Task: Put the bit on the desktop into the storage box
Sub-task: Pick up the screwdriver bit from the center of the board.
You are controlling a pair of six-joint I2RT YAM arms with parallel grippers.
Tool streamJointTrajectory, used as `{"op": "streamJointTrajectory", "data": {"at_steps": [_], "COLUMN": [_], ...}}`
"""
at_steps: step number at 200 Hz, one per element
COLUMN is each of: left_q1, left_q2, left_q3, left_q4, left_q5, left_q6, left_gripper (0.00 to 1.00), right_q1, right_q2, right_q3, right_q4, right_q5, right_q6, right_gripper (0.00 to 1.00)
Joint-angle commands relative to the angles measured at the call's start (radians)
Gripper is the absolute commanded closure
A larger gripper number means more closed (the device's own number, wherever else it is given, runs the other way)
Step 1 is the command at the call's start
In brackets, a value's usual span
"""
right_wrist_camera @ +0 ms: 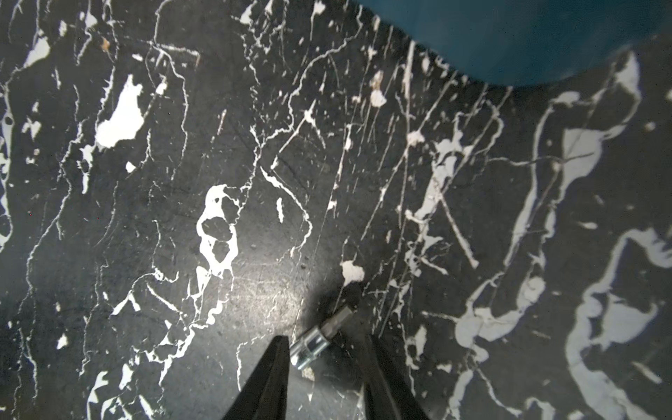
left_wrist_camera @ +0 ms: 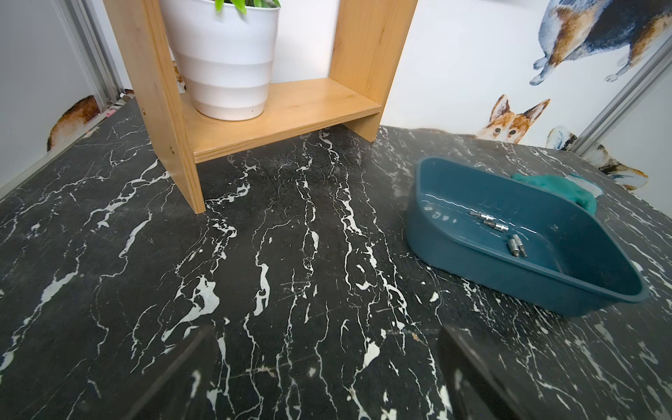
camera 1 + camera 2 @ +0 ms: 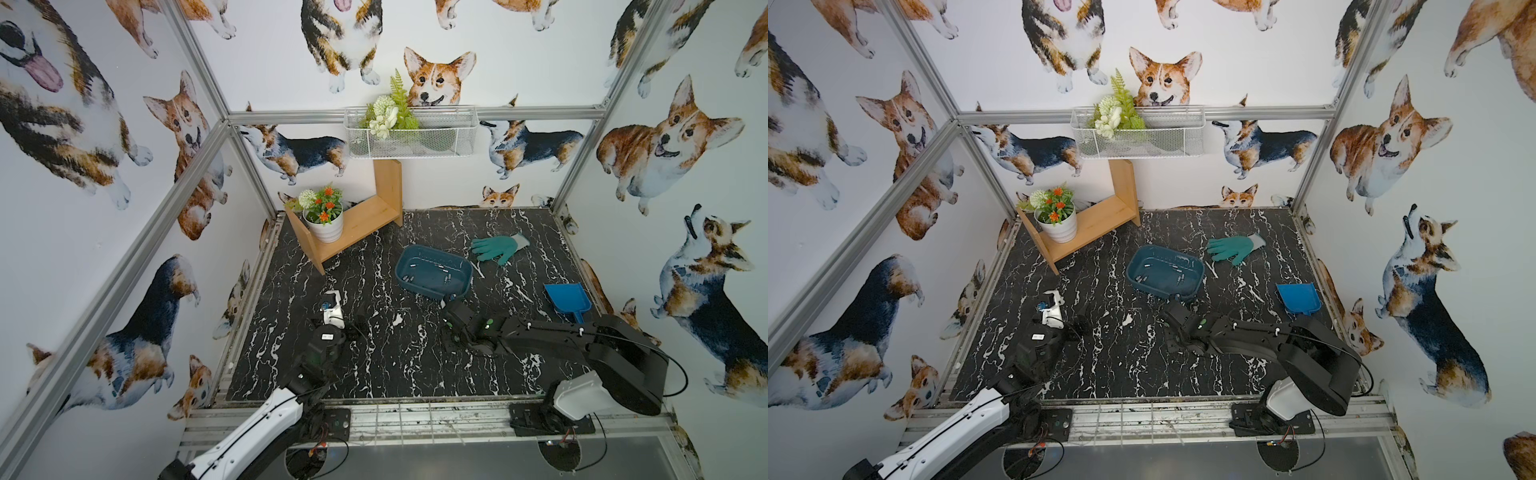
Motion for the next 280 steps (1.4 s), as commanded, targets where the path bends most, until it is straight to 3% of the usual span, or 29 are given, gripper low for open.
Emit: {"op": "streamJointTrajectory", "data": {"at_steps": [1, 144, 280], "left_q1": [0.000, 0.001, 0.000], "left_q2": [-0.001, 0.000, -0.001], "left_q3": [0.004, 0.004, 0.004], "left_q4": [0.018, 0.019, 0.020], "left_q5": [-0.006, -0.005, -0.007], "left_q6": [-0.002, -0.004, -0.004], "left_gripper": [0.00, 0.00, 0.00], "right_q1": [0.005, 0.018, 0.020], "right_q2": [0.010, 0.041, 0.044], "right_q3": [0.000, 0.001, 0.002], "right_q4": [0.023, 0.021, -0.073], "right_q5": [-0.002, 0.004, 0.085], "right_q6": [0.012, 0.010, 0.008], "right_gripper": [0.62, 0.68, 0.74]}}
